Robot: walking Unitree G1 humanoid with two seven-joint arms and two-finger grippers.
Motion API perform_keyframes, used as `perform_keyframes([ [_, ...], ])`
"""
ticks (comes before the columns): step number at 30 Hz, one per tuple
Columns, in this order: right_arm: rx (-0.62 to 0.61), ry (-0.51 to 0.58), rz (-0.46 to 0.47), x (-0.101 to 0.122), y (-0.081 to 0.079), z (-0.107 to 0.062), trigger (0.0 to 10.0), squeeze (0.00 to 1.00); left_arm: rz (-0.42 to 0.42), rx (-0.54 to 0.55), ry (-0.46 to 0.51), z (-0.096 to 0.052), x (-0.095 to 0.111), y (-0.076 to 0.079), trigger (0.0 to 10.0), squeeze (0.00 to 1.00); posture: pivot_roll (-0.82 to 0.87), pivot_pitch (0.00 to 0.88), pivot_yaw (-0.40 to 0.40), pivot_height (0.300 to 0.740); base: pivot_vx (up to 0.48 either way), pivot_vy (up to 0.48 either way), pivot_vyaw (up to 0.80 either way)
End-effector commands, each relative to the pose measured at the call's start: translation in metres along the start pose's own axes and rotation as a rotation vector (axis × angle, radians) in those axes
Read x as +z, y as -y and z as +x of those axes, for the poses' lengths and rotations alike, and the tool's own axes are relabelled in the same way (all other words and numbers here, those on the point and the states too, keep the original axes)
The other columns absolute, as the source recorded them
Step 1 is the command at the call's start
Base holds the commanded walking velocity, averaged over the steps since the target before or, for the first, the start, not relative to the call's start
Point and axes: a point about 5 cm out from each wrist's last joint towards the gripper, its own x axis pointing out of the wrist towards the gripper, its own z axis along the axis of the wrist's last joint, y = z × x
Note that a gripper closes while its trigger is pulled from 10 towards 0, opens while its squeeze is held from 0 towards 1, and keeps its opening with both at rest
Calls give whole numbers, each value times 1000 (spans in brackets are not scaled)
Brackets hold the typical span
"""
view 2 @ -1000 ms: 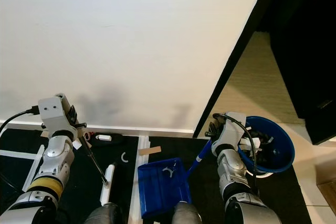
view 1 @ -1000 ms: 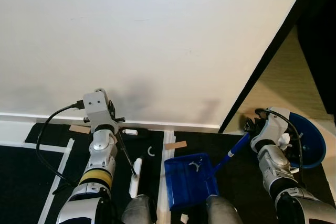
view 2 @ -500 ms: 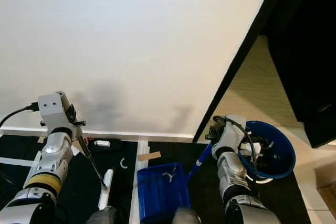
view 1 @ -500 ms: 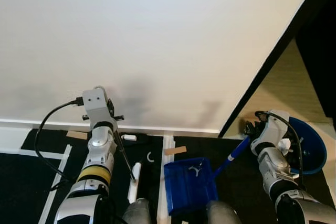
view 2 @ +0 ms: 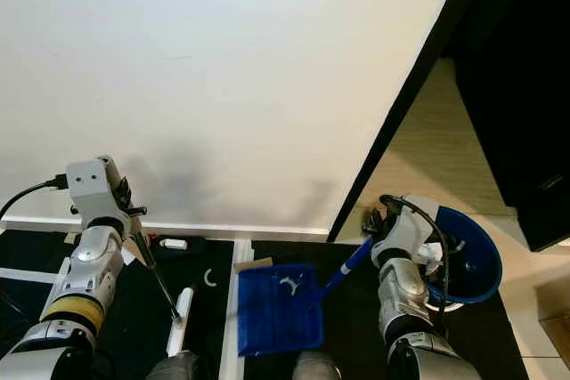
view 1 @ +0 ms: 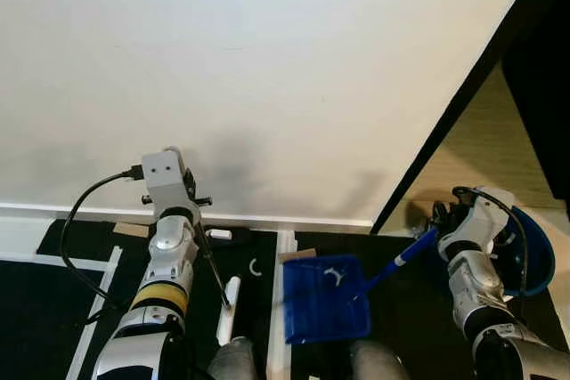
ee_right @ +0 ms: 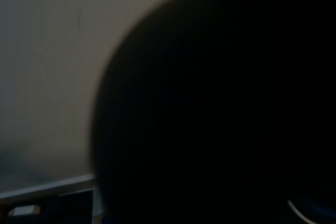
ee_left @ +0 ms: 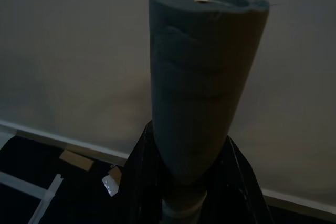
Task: Sweep floor
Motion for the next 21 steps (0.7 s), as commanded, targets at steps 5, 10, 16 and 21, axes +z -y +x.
perform_keyframes([
  [5, -22, 45, 15, 10, 3, 4, 10000, 0, 13, -15, -55, -4, -12, 0, 10000, 0, 81, 0, -21, 740, 480, 0, 0],
  [10, -13, 38, 16, 6, -1, 2, 10000, 0, 8, -12, -53, -5, -11, 1, 10000, 0, 81, 0, -21, 740, 480, 0, 0],
  [16, -13, 26, 11, 2, 0, 0, 10000, 0, 2, -13, -36, -6, -10, 2, 10000, 0, 77, 0, -19, 740, 157, 0, 0],
  [21, -13, 22, 7, 1, 2, -1, 10000, 0, 2, -4, -36, -7, -11, 1, 10000, 0, 79, 0, -23, 740, 0, 0, 0],
])
